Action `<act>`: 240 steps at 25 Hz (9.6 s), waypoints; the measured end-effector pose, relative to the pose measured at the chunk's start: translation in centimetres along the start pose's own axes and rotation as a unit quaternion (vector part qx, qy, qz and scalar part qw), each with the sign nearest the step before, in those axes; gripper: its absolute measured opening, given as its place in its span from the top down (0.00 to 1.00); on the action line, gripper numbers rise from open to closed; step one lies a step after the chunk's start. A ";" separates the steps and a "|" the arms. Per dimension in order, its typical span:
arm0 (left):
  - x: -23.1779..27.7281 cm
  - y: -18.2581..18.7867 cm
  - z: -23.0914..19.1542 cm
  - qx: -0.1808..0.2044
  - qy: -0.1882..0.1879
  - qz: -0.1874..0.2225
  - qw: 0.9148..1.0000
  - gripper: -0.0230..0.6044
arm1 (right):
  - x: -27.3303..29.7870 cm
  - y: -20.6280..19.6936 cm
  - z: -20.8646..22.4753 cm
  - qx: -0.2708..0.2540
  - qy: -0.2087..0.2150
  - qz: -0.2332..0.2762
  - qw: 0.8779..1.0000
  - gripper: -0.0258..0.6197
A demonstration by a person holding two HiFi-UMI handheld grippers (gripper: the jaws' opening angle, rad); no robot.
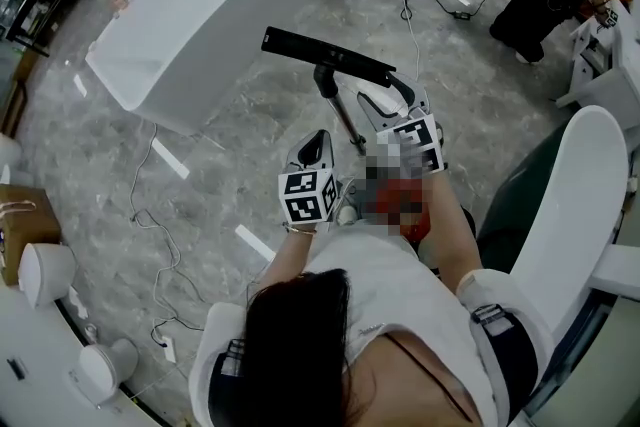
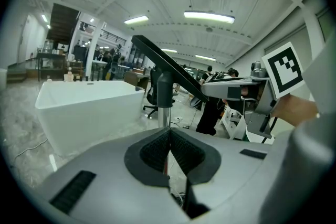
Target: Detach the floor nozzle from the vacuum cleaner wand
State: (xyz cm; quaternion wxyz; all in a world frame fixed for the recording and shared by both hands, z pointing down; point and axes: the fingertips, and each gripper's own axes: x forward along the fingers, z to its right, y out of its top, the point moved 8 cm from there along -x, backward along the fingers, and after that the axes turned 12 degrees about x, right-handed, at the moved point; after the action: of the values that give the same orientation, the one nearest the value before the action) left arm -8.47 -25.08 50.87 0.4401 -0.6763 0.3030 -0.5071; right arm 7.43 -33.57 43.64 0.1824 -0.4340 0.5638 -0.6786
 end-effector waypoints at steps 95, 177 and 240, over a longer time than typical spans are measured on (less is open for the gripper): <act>5.1 -0.8 -1.1 -0.091 -0.048 -0.007 0.995 0.63 | 8.8 1.0 0.8 -0.263 0.057 -0.115 0.956 0.62; 14.6 -2.2 -1.8 -0.035 -0.098 -0.026 0.994 0.72 | 7.8 1.3 -0.4 -0.294 0.039 -0.100 0.950 0.62; 13.3 -2.9 -1.9 -0.069 -0.077 0.002 0.995 0.71 | -0.4 4.7 5.8 0.149 -0.078 0.065 0.984 0.62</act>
State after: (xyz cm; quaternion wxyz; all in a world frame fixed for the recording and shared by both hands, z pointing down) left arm -6.42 -35.78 59.21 0.4157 -0.7416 0.3036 -0.4303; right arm 11.09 -38.23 39.06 0.3324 -0.4158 0.4672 -0.7060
